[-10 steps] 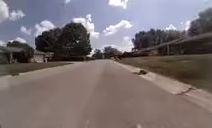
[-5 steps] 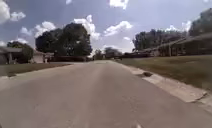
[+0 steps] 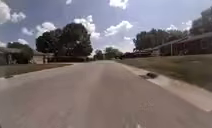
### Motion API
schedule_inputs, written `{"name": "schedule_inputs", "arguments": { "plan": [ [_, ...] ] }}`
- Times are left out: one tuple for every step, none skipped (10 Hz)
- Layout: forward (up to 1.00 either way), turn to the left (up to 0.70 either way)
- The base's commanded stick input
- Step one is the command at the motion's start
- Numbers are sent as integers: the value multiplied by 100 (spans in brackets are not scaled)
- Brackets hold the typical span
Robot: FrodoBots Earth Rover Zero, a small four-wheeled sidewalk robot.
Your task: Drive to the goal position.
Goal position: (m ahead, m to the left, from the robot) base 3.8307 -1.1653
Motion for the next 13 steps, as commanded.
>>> {"name": "schedule_inputs", "arguments": {
  "plan": [
    [70,0],
    [70,0],
    [70,0],
    [70,0],
    [70,0],
    [70,0],
    [70,0],
    [70,0],
    [70,0],
    [70,0],
    [70,0],
    [70,0],
    [70,0]
  ]
}}
